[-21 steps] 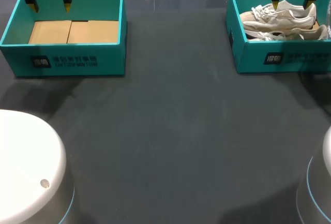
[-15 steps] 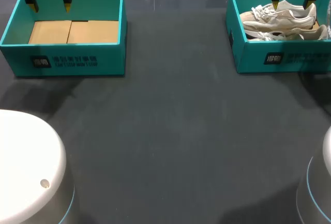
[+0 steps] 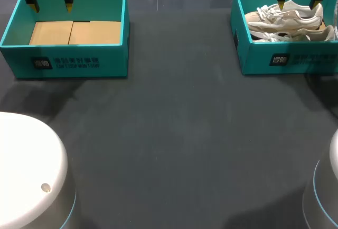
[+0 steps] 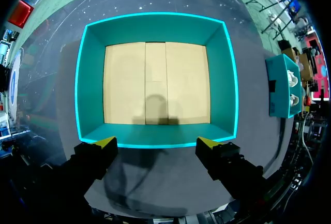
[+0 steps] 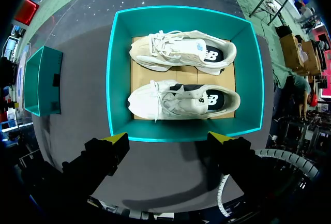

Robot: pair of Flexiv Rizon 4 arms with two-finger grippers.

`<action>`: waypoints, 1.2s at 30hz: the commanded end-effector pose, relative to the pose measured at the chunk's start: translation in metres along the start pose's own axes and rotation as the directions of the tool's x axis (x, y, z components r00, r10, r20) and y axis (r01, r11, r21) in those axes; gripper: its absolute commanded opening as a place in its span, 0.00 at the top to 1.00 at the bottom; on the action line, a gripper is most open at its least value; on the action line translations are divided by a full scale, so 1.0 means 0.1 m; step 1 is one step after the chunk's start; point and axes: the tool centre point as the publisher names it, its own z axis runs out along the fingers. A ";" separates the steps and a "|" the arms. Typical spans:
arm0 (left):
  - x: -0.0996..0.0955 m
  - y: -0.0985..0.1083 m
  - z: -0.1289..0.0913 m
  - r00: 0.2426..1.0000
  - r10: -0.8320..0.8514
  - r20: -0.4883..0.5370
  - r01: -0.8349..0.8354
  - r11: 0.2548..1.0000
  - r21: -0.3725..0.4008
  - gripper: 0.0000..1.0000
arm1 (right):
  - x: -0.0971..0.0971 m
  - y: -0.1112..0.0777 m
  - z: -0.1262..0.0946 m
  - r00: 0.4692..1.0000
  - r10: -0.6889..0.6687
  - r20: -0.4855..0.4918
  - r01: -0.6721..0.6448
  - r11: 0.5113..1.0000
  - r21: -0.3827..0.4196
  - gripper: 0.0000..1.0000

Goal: Take the shoe out of the shoebox, open the shoe tongue, remove and reinsert the insole, then place the shoe into the shoebox

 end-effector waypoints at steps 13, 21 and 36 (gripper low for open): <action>0.00 0.00 0.00 1.000 0.000 0.000 0.000 1.000 0.000 0.00 | -0.28 0.07 0.04 0.998 -0.028 0.051 0.032 0.997 -0.065 0.00; 0.00 0.00 0.00 1.000 0.000 0.000 0.000 1.000 0.000 0.00 | -0.50 0.03 0.18 0.997 -0.039 0.072 0.046 0.994 -0.097 0.00; 0.00 0.00 0.00 1.000 0.000 0.000 0.000 1.000 0.000 0.00 | -0.95 0.01 0.57 0.995 0.011 0.100 0.000 0.994 -0.108 0.00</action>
